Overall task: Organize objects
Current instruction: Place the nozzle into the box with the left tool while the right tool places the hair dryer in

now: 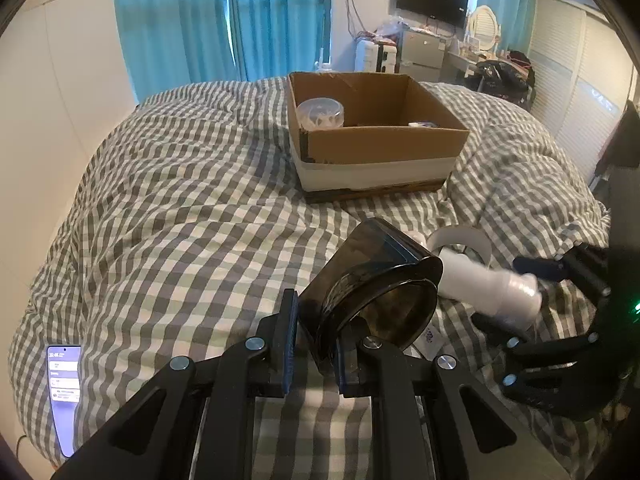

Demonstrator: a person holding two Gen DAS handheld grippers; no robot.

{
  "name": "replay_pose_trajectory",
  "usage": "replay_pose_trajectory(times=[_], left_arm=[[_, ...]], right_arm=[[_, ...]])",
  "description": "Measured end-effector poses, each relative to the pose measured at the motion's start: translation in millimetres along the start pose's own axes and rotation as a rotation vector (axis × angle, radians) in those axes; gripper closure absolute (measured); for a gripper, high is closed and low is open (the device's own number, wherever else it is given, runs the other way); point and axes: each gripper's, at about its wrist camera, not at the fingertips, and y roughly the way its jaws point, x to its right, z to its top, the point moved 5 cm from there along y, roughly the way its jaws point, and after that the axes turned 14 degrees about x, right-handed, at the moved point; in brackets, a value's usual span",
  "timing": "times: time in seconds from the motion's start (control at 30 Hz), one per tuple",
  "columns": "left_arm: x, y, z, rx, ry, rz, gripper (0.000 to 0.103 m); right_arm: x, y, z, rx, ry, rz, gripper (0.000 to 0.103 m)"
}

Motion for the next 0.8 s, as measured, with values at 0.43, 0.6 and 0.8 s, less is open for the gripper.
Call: replay_pose_trajectory(times=[0.43,0.6,0.8], left_arm=[[11.3,-25.6,25.4,0.068,0.020,-0.024,0.088],[12.4,-28.6,59.2,0.111,0.039,-0.018,0.088],[8.8,-10.1,121.8,0.162,0.057,-0.003,0.088]], right_arm=[[27.0,-57.1,41.5,0.174,0.081,-0.089,0.037],[41.7,-76.2,74.2,0.252,0.076,-0.114,0.037],[65.2,-84.7,129.2,0.340,0.061,-0.145,0.037]])
